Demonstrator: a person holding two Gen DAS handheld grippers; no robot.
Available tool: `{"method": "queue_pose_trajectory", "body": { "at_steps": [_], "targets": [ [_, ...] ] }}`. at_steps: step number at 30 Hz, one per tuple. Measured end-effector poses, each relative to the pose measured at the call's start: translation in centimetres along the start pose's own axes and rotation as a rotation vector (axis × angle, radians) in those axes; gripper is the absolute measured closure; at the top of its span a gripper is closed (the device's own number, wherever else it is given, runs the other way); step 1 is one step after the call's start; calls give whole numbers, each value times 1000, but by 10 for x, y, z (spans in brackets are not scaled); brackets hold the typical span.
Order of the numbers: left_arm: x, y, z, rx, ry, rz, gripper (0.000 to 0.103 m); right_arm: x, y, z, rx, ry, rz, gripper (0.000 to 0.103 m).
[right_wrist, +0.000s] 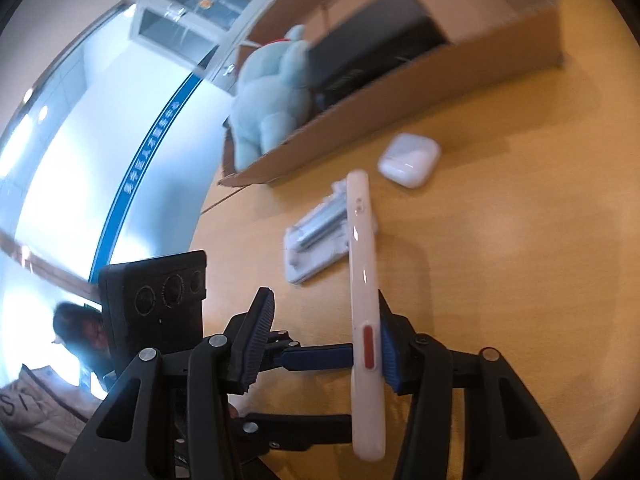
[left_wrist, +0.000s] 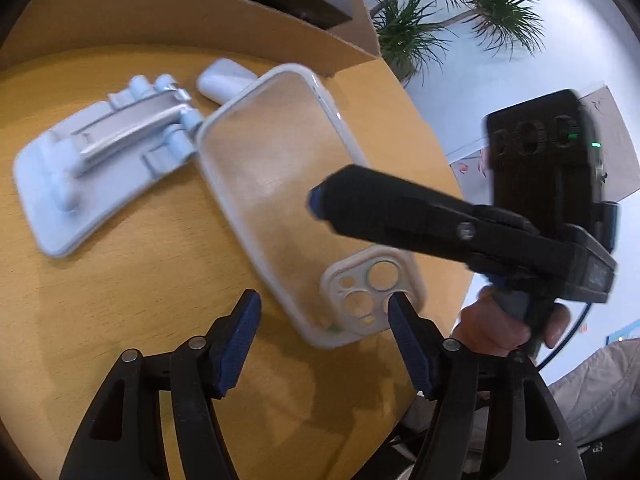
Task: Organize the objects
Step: 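Lower the phone case flat onto the table with the right gripper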
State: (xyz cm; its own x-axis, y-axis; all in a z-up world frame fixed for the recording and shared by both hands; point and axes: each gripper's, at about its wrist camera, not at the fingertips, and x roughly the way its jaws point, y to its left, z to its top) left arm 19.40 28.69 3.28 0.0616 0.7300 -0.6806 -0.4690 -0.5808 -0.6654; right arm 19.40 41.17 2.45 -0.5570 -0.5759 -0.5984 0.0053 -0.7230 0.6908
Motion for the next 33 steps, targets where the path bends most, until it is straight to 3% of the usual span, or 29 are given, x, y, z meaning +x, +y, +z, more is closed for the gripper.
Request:
{"method": "queue_pose_trajectory", "body": {
  "at_steps": [4,5,12,16,19,23,26,28,30,33],
  "targets": [
    [-23,22,-7,-76,-63,30,27,9,30,3,-136,35,-138,74],
    [-26,24,-7,-85,-70,34,27,14,32,2,-143,54,-160,87],
    [-65,36,-13,-111,-176,41,27,14,36,-1,-225,67,-261,94],
    [-76,37,0,-115,-202,24,23,11,46,-7,-361,89,-299,95],
    [-69,41,11,-181,-131,-1,23,8,64,-17,-542,104,-338,95],
    [-63,34,17,-232,-94,-27,23,9,73,-32,-640,122,-346,95],
    [-47,36,26,-290,-83,-1,23,15,71,-38,-642,136,-354,95],
    [-41,41,25,-320,-54,89,23,14,68,-40,-633,133,-367,94],
    [-42,47,21,-335,-50,114,25,5,61,-39,-613,112,-396,75],
    [-52,49,13,-344,-65,149,25,-7,38,-31,-533,105,-440,70]
  ]
}}
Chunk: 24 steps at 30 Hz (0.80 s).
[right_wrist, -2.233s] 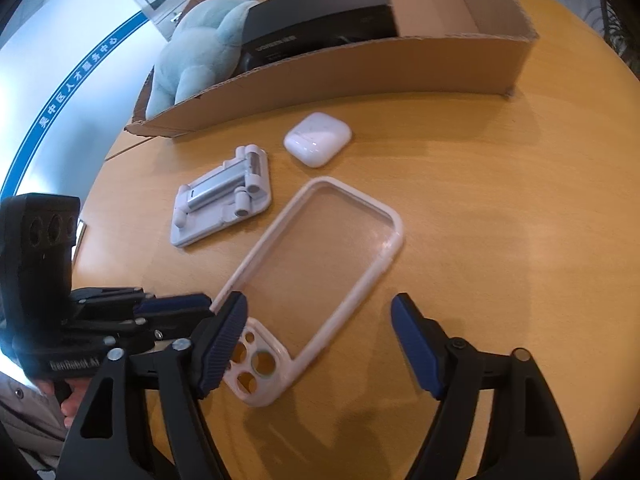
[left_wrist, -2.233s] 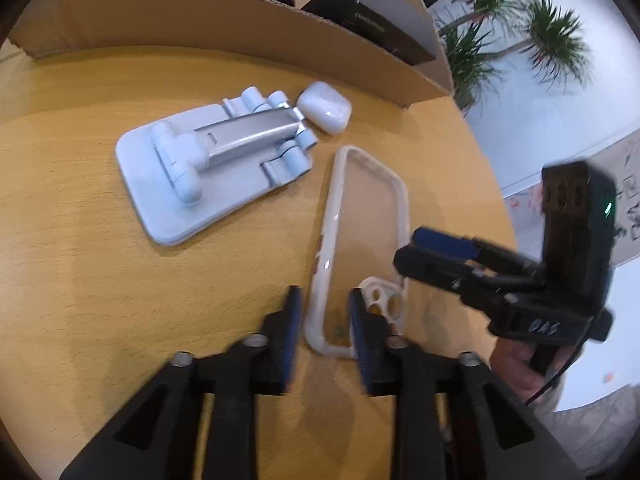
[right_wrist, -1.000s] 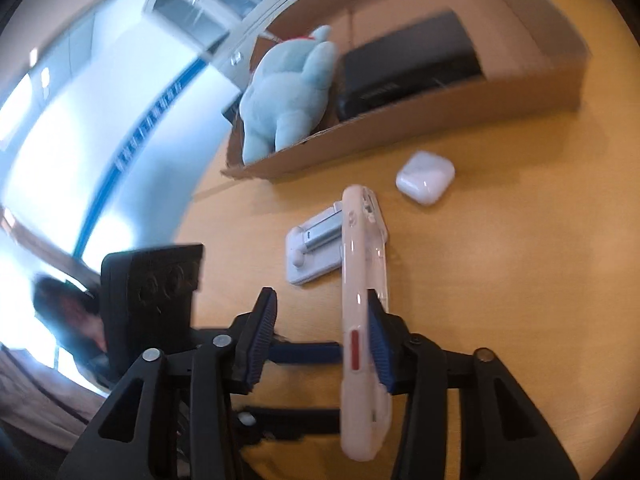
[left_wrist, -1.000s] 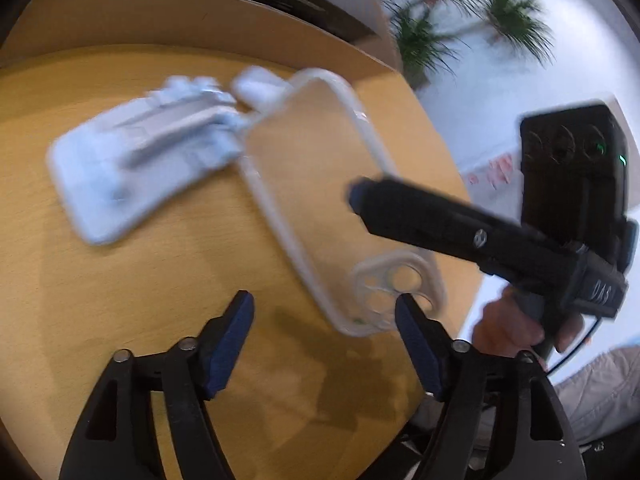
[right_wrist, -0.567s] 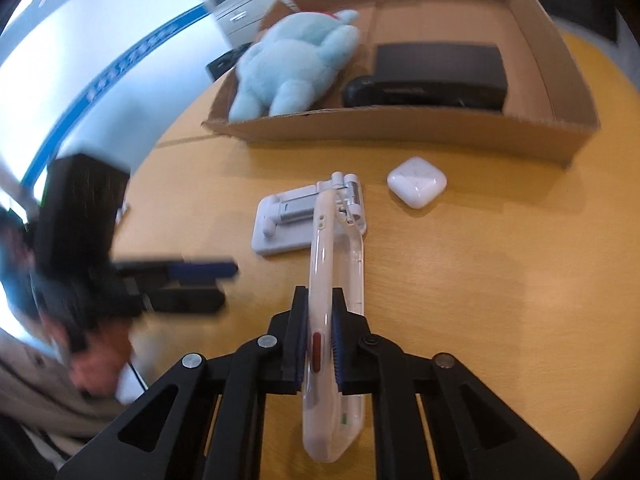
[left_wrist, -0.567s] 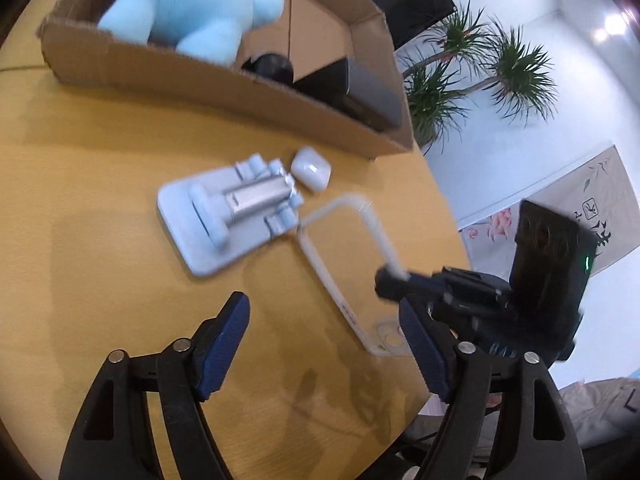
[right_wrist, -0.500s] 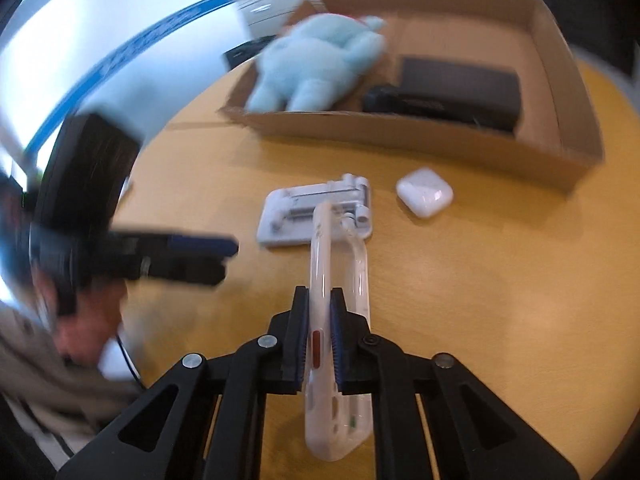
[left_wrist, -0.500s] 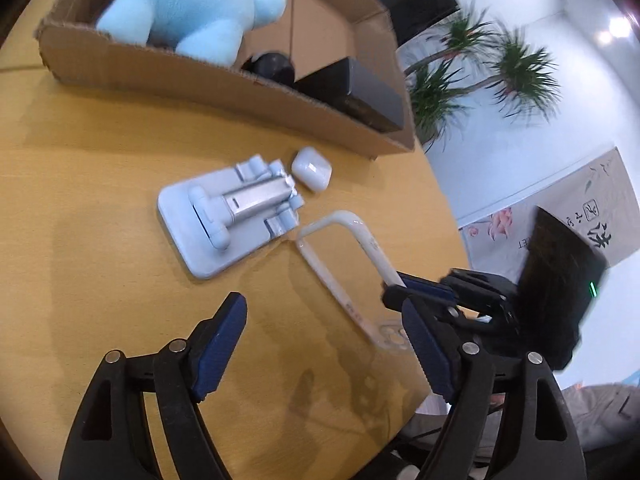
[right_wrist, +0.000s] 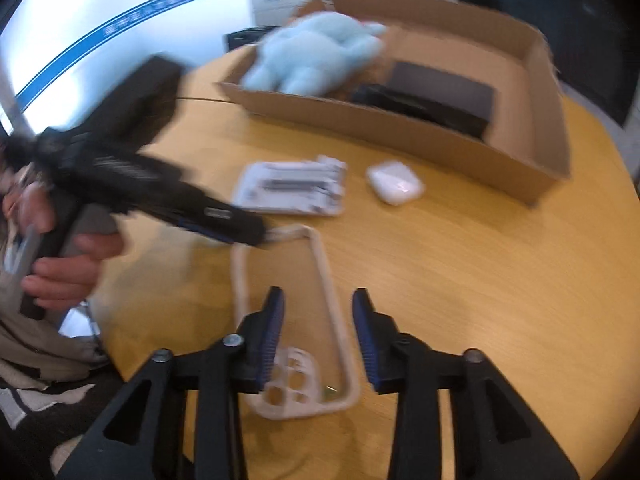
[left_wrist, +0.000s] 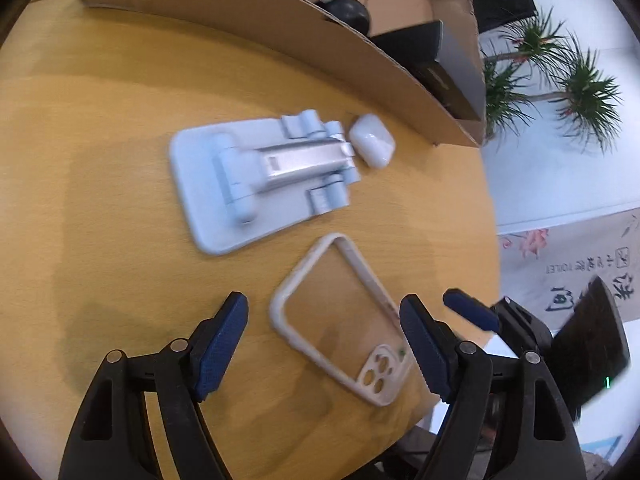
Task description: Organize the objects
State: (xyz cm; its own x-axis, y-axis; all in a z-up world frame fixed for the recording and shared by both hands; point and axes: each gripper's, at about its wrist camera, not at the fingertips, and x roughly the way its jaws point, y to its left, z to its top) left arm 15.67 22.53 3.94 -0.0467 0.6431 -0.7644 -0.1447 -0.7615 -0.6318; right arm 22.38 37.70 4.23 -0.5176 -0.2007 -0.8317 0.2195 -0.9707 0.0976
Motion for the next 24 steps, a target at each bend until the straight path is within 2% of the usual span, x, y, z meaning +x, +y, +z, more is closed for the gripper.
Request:
{"method": "queue_pose_trajectory", "body": {
  "at_steps": [3,7,9,11,14,17,19,21,24],
  "targets": [
    [-6,-4,-9,24,-15,66,26,10,-14,-7,44,42,26,70],
    [4,-15,-23,74,-26,131,32,24,-7,-7,24,50,50,72],
    [9,-23,-28,105,-34,155,33,33,-6,-7,30,64,39,88],
    [10,-27,-30,119,-38,165,33,42,-9,-8,47,93,13,96],
    [11,-29,-31,127,-47,181,33,45,-15,-9,122,76,-5,99],
    [16,-34,-31,140,-66,204,33,45,-16,-10,239,56,-67,99],
    [17,-36,-32,148,-85,237,44,44,-10,-11,248,46,-96,99],
    [21,-40,-33,164,-93,296,71,43,-7,-12,258,41,-95,99],
    [30,-43,-33,182,-64,296,91,44,-3,-10,237,44,-99,99]
  ]
}}
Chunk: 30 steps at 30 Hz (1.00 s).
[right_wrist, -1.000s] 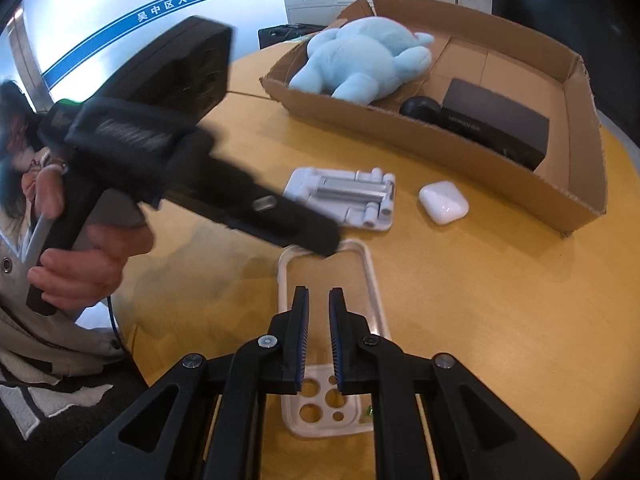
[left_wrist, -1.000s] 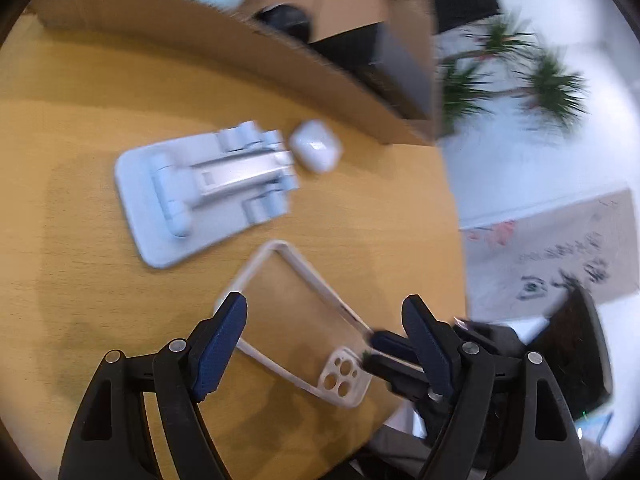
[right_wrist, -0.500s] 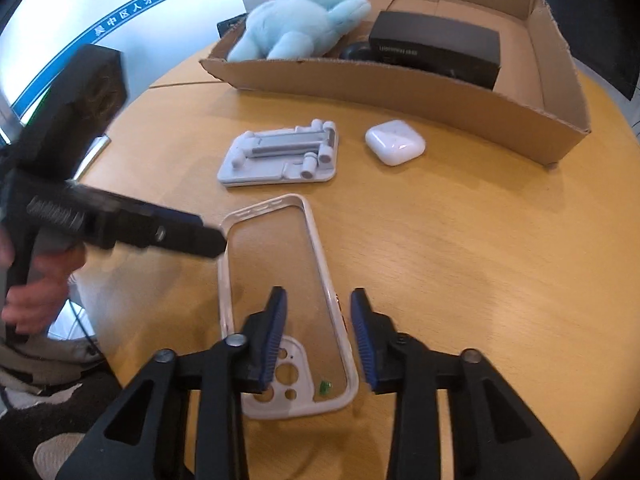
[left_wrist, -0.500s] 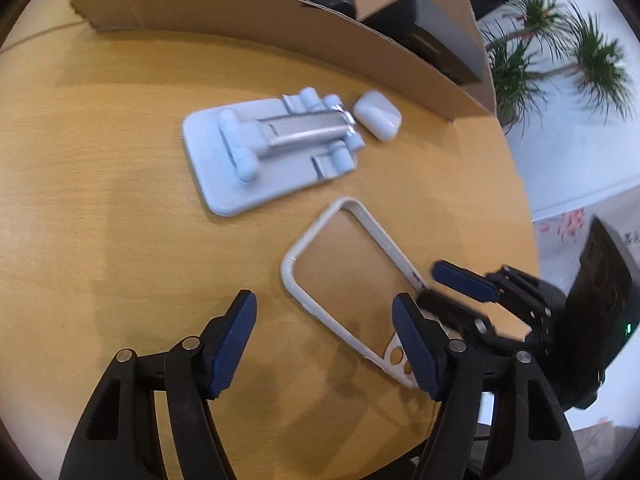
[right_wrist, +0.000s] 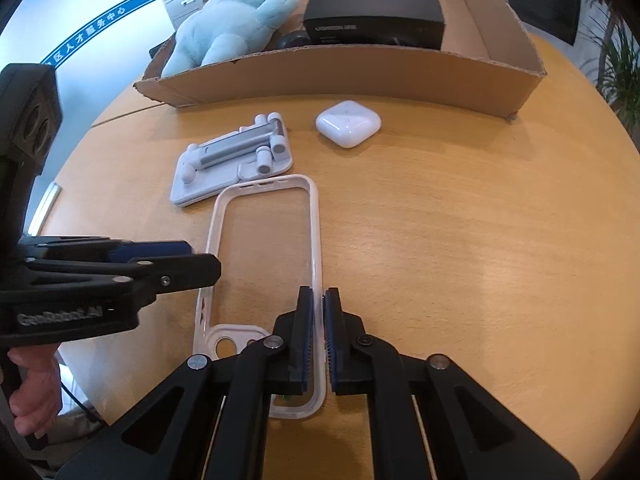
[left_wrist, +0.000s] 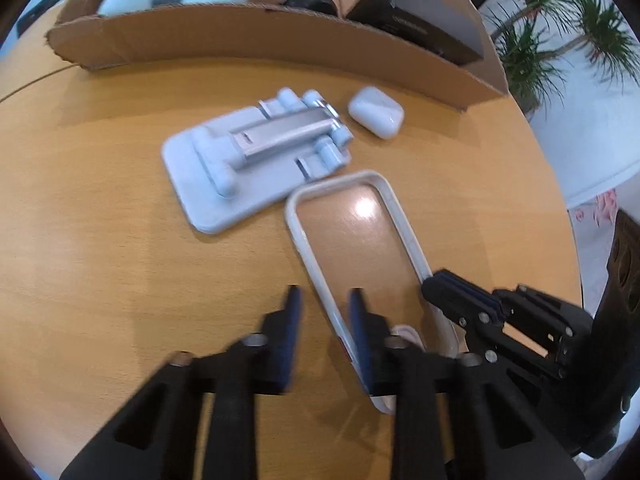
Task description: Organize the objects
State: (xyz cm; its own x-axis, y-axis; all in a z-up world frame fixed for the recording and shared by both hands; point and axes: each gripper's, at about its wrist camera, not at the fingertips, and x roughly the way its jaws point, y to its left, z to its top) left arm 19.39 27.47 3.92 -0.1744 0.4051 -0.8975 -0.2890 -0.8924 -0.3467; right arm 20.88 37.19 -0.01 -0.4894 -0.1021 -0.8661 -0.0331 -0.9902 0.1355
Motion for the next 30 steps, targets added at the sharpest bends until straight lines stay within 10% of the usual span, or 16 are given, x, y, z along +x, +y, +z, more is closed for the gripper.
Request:
{"method": "queue_pose_trajectory", "body": {
  "at_steps": [30],
  "targets": [
    [-36,-10,-3,75,-113,37,92,-30,10,7,-31,-123,-50,99]
  ]
}}
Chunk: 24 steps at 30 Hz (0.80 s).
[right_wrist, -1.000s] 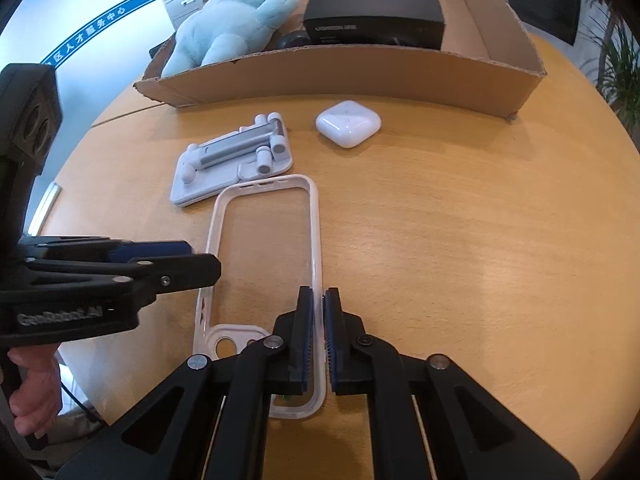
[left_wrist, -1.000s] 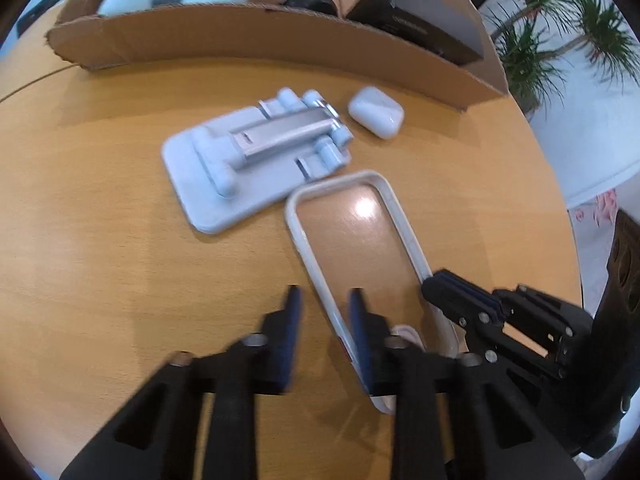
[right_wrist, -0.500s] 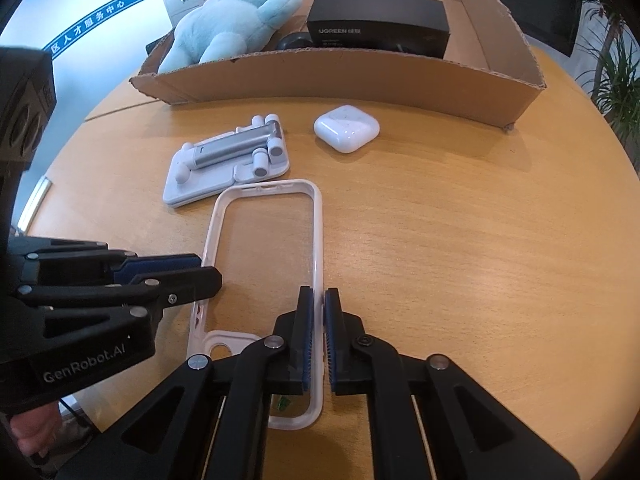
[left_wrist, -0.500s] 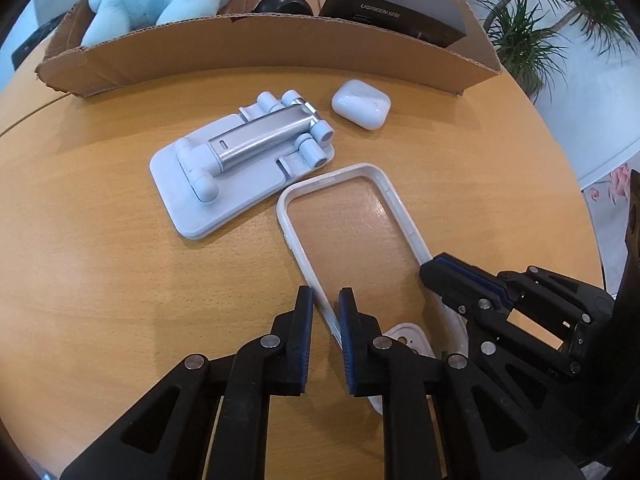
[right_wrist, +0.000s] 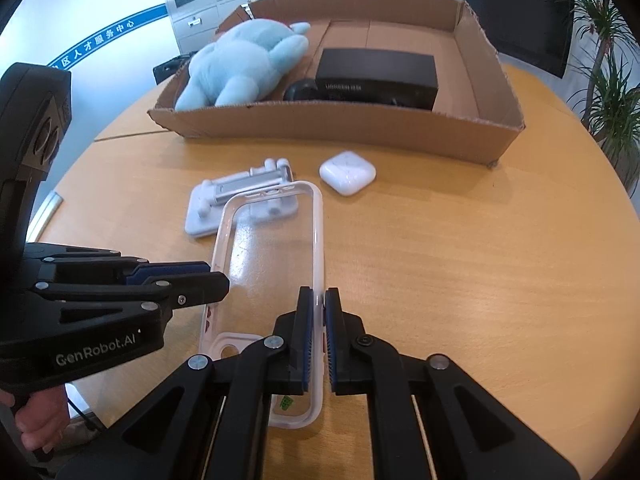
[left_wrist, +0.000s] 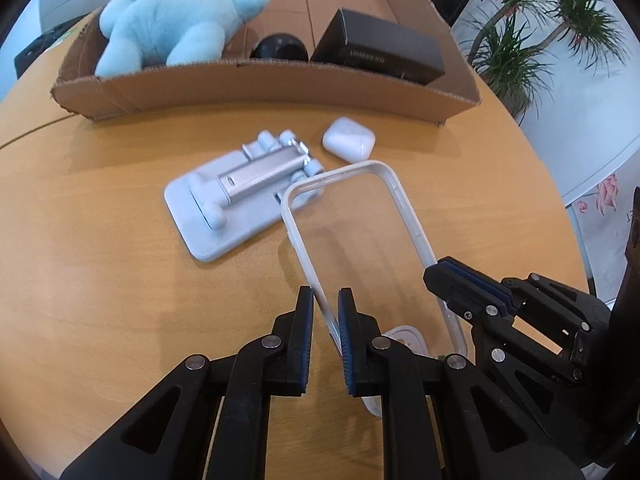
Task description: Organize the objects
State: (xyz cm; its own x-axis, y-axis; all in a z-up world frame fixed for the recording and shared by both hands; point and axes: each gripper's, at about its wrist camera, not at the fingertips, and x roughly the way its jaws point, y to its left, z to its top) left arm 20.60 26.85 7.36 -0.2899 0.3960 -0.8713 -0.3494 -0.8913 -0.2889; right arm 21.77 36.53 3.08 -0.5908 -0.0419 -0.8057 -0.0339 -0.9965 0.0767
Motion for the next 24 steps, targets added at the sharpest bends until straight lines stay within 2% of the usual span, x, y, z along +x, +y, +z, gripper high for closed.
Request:
{"method": "queue_pose_trajectory", "body": {
  "at_steps": [4,14,24],
  "targets": [
    [-2,-7,13,9,-28,6,92,-5,3,8,4,-17,-5,99],
    [-40,2,31,26,-114,16,92,-19,15,34,-32,-86,-29,99],
    [-49,-5,48,36,-163,17,92,-25,19,53,-52,-130,-51,99]
  ]
}}
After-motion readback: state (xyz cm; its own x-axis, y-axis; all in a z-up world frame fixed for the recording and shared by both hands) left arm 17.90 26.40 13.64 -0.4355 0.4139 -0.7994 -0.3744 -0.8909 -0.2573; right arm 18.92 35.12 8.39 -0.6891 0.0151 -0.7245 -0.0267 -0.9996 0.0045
